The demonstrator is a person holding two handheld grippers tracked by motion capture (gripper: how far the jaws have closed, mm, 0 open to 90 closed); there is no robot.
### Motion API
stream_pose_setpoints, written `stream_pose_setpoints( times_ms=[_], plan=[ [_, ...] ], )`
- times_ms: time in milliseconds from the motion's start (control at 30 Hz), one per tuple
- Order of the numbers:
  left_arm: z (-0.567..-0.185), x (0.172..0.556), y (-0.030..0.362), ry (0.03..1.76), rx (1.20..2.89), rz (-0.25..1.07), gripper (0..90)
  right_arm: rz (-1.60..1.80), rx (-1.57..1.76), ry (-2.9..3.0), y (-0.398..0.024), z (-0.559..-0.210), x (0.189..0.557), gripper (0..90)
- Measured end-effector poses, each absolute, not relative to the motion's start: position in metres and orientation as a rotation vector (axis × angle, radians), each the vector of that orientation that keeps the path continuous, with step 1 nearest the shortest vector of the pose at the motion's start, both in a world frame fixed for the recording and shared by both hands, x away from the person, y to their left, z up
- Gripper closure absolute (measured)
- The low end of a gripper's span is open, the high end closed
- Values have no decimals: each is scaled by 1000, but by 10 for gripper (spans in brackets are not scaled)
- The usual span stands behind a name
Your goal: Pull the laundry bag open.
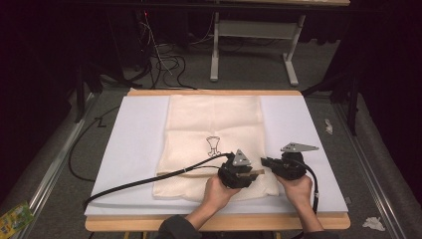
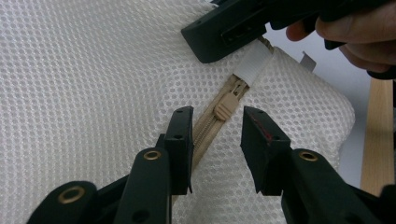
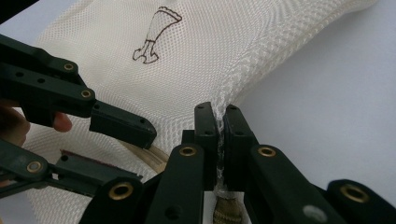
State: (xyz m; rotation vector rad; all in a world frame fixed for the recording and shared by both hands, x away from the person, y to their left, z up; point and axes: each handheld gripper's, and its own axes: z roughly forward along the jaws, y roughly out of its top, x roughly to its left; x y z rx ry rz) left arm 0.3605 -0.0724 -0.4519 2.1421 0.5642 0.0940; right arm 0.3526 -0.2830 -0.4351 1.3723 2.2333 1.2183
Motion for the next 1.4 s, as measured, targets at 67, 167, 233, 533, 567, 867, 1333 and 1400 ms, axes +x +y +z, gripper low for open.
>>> stream_pose_setpoints(
  times_ms=[67, 167, 233, 533, 567, 867, 1333, 1400],
  plan=[
    [-452, 358, -75, 553, 2139, 88, 644, 1224, 1370, 2231, -282, -434, 353, 881],
    [-456, 357, -80, 546, 2150, 85, 645, 1230, 1363, 2234, -282, -433, 351, 882],
    [-460, 359, -81, 557, 2159, 76, 645, 1232, 1352, 2240, -281, -433, 351, 882],
    [-462, 360, -82, 558, 2139, 61, 661, 1239, 1346, 2246, -279, -434, 352, 882],
    [-462, 360, -82, 551, 2137, 56, 671, 1240, 1346, 2247, -279, -434, 352, 882],
    [-462, 359, -80, 532, 2130, 38, 735, 1240, 1353, 2246, -282, -438, 351, 882],
    [-463, 361, -81, 541, 2114, 7, 836, 1241, 1360, 2248, -282, -438, 351, 881],
    [-462, 362, -81, 544, 2114, 7, 851, 1241, 1351, 2248, -282, -438, 351, 881]
  ],
)
